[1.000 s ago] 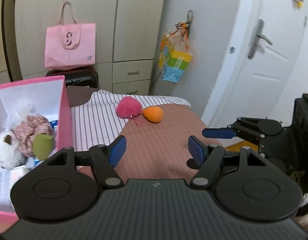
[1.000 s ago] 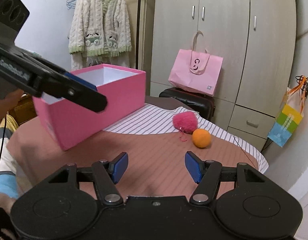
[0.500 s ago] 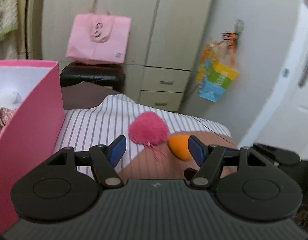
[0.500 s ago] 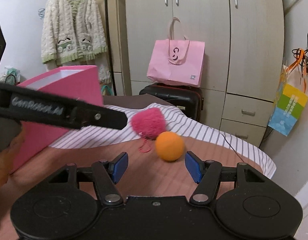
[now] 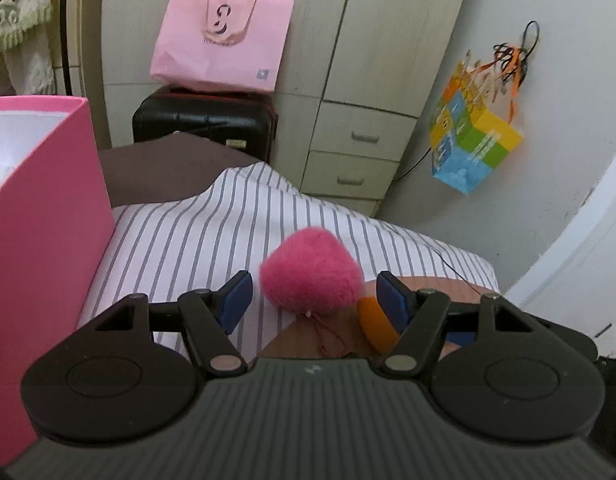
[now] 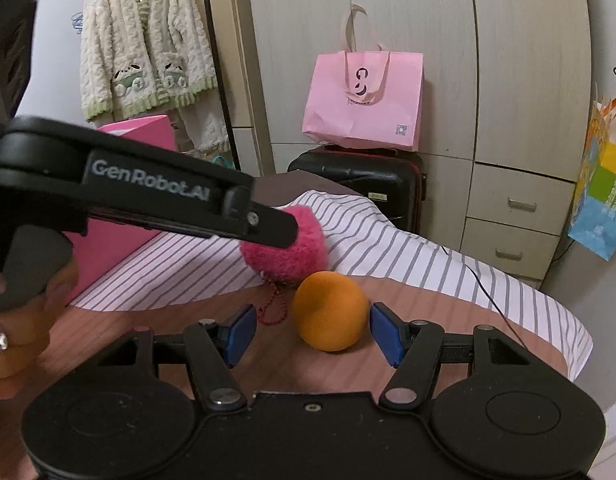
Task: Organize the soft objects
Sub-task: 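Reach the left tool to the pink pompom while the right tool reaches the orange sponge, then grasp the pink pompom with the left tool while the right tool grasps the orange sponge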
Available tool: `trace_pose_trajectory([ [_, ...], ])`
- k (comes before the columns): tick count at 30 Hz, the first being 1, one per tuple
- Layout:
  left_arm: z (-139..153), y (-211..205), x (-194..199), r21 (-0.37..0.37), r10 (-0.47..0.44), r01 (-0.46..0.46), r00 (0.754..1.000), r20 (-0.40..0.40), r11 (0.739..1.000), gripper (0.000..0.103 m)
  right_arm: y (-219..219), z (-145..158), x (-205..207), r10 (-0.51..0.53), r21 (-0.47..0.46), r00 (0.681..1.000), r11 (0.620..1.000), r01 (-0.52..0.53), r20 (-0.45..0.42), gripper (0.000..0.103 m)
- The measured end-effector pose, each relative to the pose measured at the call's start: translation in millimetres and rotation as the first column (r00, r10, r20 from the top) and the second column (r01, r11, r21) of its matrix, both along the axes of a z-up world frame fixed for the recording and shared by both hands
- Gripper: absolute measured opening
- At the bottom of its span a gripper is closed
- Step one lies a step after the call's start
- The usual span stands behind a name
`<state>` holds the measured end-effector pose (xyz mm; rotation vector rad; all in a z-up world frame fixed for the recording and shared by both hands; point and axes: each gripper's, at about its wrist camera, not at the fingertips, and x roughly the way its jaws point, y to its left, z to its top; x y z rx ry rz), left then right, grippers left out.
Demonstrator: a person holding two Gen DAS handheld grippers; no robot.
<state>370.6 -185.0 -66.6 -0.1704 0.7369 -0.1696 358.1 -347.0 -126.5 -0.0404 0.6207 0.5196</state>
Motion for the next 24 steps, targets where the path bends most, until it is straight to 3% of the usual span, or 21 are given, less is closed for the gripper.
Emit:
trace_pose_trajectory([
  [5,-6.8,-3.0,12.2,-0.001,0.053,-0.053,0.999,0.003,0.999,0.068,-4.8,-1.9,-0.4,-0.014,0.011,1.000,1.000,0.014,-0.002,0.060],
  [8,-16.7,-5.5,21.0,-0.002,0.086,-0.086,0.996,-0.004,0.996,0.068,-9.3,-1.7,-0.4,-0.027,0.033,1.000,0.999,0.027,-0.003,0.045],
  [17,-29.8,-10.7,19.6,0.021,0.083,-0.083,0.996,0.014,0.996,0.066,-10.8,-0.7,-9.8,-0.059,0.021,0.998,0.998,0.058,0.008,0.043],
  [19,-30.0,-12.1,18.4,0.026,0.069,-0.069,0.997,0.024,0.997,0.055,-12.2,1.6,-13.5,-0.077,0.023,0.997,0.997,0.077,0.010,0.043],
  [24,-25.2,-13.6,11.3,0.031,0.031,-0.032,0.999,0.042,0.999,0.050,-15.5,3.9,-25.1,-0.107,0.004,0.994,0.994,0.107,0.025,0.043],
])
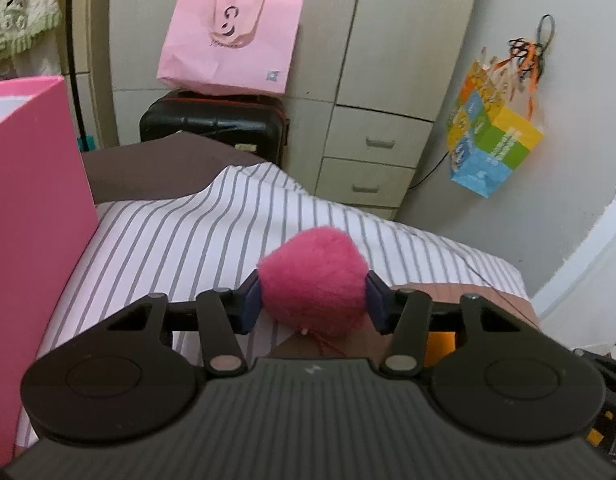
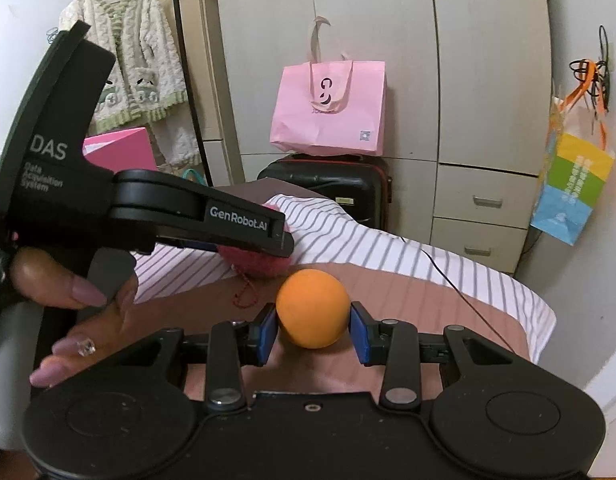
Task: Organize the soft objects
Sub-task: 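Grasp the pink pompom with the left tool while the right tool grasps the orange sponge, then carry both items over the shoebox and open both tools to drop them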
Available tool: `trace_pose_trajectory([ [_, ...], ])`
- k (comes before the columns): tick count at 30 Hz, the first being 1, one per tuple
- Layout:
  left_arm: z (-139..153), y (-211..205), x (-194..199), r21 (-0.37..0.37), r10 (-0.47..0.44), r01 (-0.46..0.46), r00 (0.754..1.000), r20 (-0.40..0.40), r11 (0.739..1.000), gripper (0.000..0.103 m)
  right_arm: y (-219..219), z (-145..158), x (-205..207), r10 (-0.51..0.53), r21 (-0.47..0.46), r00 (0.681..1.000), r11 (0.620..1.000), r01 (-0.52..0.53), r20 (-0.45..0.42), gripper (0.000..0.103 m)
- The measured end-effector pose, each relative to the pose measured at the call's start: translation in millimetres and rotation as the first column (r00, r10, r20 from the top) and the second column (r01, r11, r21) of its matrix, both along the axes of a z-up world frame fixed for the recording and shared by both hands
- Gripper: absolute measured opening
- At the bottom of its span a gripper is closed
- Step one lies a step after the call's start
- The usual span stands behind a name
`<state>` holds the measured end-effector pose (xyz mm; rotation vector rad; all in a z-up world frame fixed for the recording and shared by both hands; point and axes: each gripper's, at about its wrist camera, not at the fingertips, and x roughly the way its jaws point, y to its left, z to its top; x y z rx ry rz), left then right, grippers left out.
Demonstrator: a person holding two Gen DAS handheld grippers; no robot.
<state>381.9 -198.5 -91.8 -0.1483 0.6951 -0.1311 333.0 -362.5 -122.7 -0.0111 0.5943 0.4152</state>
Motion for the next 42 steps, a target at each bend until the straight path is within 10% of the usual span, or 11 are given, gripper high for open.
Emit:
trace_pose_trajectory([
  [17,40.8,16.5,-91.1,-0.010,-0.123,0.124,0.989,0.087,0.992,0.050,-4.8,6.6,-65.8,-0.074,0.013,0.997,0.997,0.074,-0.035,0.043],
  [42,28.4,92.4,-233.4,-0.062,-0.273,0.280,0.957,0.093,0.958,0.050,46.0,6.1,-185.6,-0.172,0.030,0.983,0.984,0.174,-0.066,0.043],
])
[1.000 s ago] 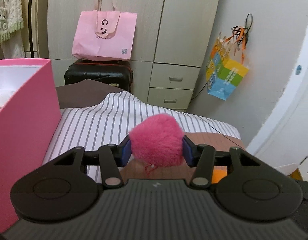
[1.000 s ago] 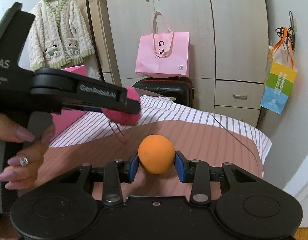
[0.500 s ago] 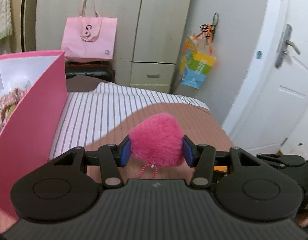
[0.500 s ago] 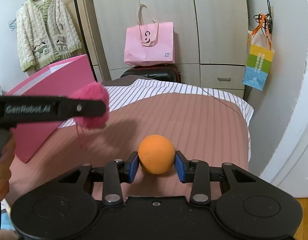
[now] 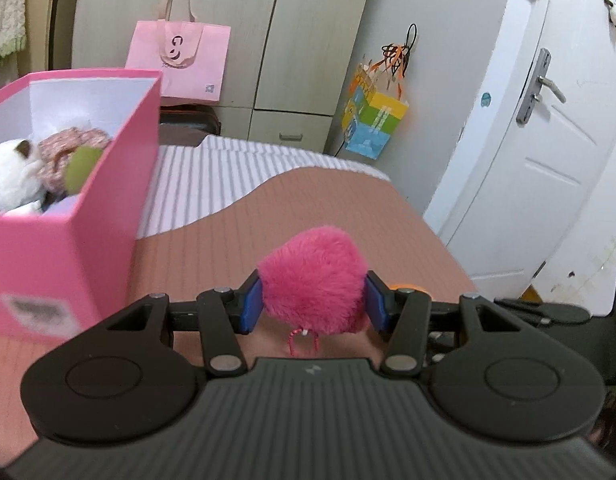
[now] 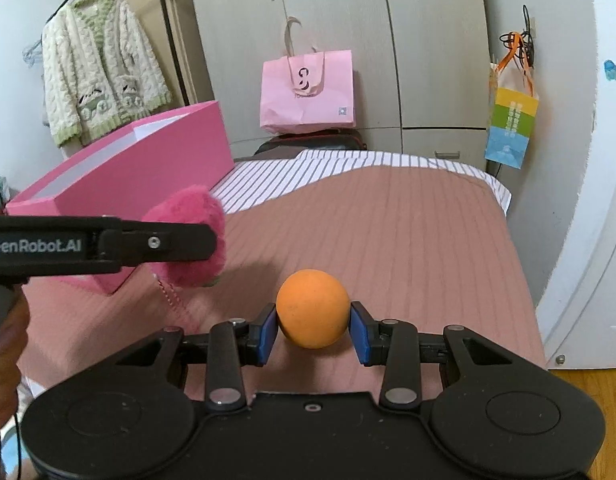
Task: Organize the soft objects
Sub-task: 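Carry both items over the shoebox and open both tools to drop them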
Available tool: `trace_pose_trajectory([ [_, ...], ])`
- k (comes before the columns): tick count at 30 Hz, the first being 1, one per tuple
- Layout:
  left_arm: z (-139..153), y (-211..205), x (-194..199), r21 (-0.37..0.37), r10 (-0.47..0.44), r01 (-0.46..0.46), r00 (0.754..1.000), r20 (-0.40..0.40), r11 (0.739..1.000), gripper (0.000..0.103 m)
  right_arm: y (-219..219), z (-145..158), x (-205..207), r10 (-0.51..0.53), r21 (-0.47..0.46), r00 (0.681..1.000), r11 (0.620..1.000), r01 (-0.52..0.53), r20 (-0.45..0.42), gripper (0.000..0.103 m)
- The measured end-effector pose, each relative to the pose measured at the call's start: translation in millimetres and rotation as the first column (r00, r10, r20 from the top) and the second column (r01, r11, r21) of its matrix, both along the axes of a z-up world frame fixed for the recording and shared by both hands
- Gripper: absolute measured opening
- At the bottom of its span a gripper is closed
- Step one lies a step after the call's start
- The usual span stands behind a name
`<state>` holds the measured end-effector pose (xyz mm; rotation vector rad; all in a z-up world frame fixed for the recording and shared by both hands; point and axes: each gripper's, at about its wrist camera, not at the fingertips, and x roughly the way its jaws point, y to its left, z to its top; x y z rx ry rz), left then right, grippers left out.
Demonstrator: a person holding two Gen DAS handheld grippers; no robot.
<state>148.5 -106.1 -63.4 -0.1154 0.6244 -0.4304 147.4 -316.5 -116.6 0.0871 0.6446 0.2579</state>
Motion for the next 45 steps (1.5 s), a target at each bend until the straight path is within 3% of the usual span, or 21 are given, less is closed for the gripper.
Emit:
trace_pose_trajectory([
  [6,2.3,41.9,-25.5,-0.019,-0.026,0.026,0.999,-0.036,0.999,0.050,19.3,7.1,-21.1,0.015,-0.014,1.000,1.000,-0.015,-0.005,0.043],
  [13,25.4,95.7,-50.0,-0.025,-0.055,0.053,0.996,-0.063,0.998,0.050,51.1,38.1,-39.5,0.148,0.009,0.988,0.989,-0.148,0.044,0.043],
  [21,71.7,142.3,-55.0,-0.033,-0.001,0.003,0.997,0.072,0.999,0.050,96.8,78.1,-19.5,0.272,0.032,0.953,0.960,-0.278,0.134,0.043],
  [23,82.1,156.1,-50.2,-0.079,0.040,-0.031,0.992,0.120,0.996,0.050,107.0,88.1,-12.2,0.290,0.023,0.943,0.955,-0.297,0.164,0.043],
  [26,91.7,169.9,-38.5,-0.107,0.086,-0.067,0.981,0.176,0.992,0.050,120.8,99.0,-2.4,0.304,0.029,0.934,0.949,-0.314,0.191,0.043],
  [30,99.4,179.3,-8.1,-0.121,0.090,-0.070,0.982,0.167,0.990,0.050,142.4,105.5,18.4,0.354,0.037,0.914,0.929,-0.368,0.197,0.043],
  [34,98.8,181.0,21.4,-0.077,0.104,-0.092,0.980,0.172,0.993,0.050,159.4,113.2,42.4,0.371,0.011,0.906,0.924,-0.381,0.205,0.043],
  [45,85.8,204.6,123.4,0.034,0.132,-0.134,0.990,0.046,0.990,0.051,197.8,113.8,102.6,0.410,-0.111,0.892,0.912,-0.395,0.189,0.043],
])
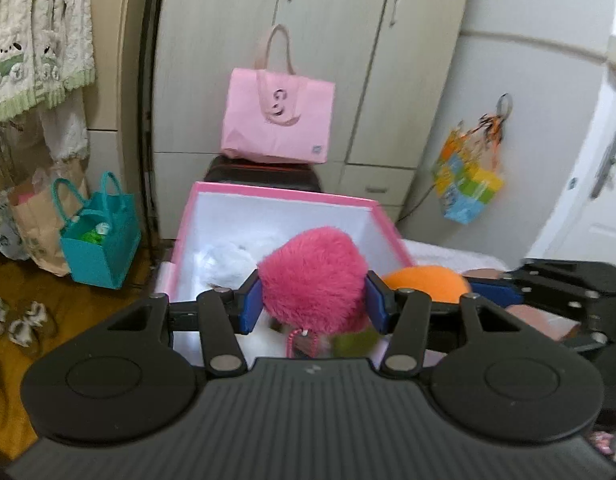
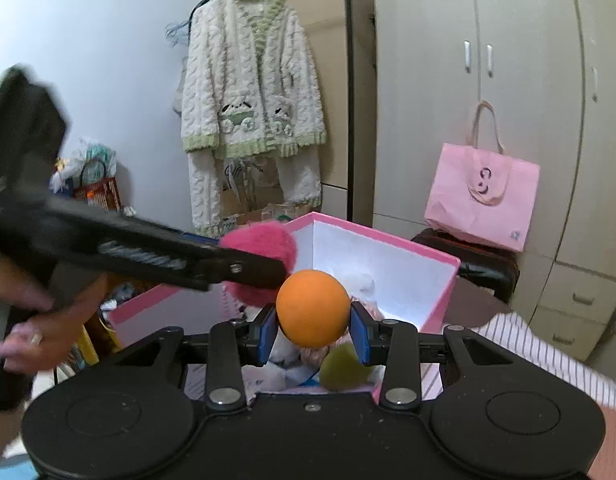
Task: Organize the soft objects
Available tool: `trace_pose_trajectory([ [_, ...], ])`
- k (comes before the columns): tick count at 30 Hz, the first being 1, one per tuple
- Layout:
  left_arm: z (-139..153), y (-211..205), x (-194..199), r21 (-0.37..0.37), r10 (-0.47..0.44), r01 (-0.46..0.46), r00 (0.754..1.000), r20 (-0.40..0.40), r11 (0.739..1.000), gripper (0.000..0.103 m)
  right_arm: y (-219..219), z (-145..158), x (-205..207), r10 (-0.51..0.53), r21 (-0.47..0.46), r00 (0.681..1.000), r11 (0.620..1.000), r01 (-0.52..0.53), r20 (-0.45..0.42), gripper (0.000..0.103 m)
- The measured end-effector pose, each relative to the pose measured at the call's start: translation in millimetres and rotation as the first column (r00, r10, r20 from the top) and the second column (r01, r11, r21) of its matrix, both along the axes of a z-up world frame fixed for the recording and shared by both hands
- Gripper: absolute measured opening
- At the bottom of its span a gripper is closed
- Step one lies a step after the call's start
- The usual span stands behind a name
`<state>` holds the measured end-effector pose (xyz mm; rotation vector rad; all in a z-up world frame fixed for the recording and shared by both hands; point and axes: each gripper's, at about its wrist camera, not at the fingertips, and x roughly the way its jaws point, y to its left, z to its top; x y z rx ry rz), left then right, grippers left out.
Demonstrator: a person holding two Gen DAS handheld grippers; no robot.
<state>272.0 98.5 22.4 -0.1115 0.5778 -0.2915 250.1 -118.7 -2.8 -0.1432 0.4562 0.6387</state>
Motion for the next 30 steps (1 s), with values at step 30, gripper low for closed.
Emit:
trace_pose_trajectory([
  [30,-9.1,-4.8,-9.2,0.152,0.024,-0.028,0.999,0.029,0.988,0.091,6.5,-24.6,44.0,-0.002,0.004,0.999,1.000,0.003,-0.039,0.066],
])
